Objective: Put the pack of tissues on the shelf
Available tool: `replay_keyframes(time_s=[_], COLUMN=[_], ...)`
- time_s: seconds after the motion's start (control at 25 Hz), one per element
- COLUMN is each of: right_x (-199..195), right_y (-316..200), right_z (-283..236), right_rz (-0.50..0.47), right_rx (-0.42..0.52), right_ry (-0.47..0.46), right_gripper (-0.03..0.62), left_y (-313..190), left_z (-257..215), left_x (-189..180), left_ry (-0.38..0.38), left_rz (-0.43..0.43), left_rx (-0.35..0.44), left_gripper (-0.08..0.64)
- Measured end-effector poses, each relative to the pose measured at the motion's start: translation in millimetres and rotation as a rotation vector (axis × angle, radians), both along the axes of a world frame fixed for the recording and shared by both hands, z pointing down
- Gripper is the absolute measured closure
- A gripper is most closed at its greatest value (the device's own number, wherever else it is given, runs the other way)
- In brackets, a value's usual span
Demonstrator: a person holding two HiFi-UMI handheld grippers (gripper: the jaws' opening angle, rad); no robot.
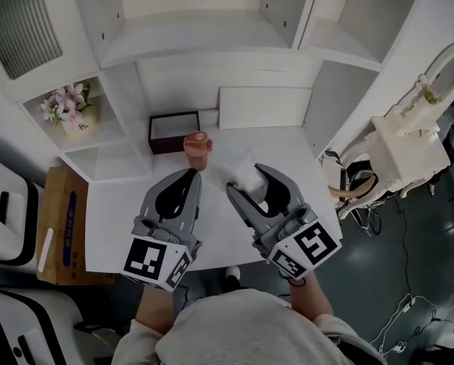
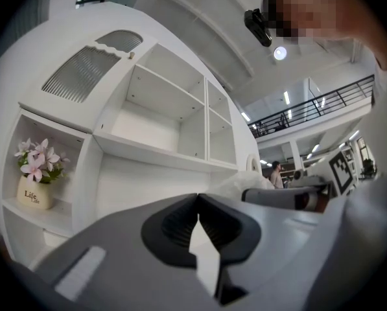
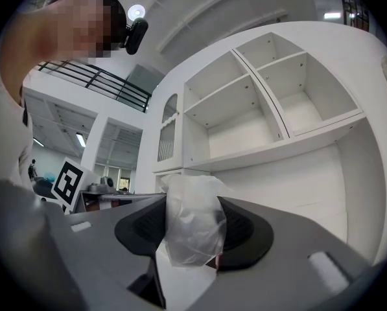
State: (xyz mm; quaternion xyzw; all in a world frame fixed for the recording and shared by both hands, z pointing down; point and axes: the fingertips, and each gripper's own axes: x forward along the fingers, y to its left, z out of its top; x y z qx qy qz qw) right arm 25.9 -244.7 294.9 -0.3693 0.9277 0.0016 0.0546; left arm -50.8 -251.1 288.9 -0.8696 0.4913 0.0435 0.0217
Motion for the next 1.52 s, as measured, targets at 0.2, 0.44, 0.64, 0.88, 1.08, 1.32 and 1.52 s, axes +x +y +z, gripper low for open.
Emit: replay_keyframes(time_s=[0.2,0.44,0.64,0.88,1.08,1.32,1.52], right_x=[14.9,28.6,31.7,25.2,18.5,9.1,1.6], right_y=[-17.5,-32.6,-43.3,-53.2,-62.6,-72.6,-79.7], right_z=[-1.9,-8.4,-9.7,-16.3,-32.1,-56.5,-79.5], right_rz=[-0.021,-0.058,-0.073,-0.073,-0.042,0.021,0.089], right_rx=[0.000,0.013,0.023,0.027,0.059,0.112,0.151], right_ry=[-0.002,0.001,0.002,0.011,0.012,0.032,0.033], right_gripper=[0.379,0.379,0.379,0.379,0.379,0.379,0.379], left_y=[-15.2,-25.2,-28.4,-36.0,-46.4,-54.6,-59.7], left_z=[-3.8,-8.3,-5.1,-13.7,-19.5,-28.9,-34.8], left_x=[14.6,27.9,28.8,19.2,7.3,-3.0,-14.4], left_ry=[0.001,0.003,-0.012,-0.027,-0.039,-0.052,-0.056], left_rz=[-0.020,-0.053,-0.082,-0.095,-0.079,-0.013,0.045], left_rx=[0.009,0.021,0.021,0.035,0.041,0.050,0.055], left_gripper=[0.558,0.558,0.558,0.558,0.558,0.558,0.558])
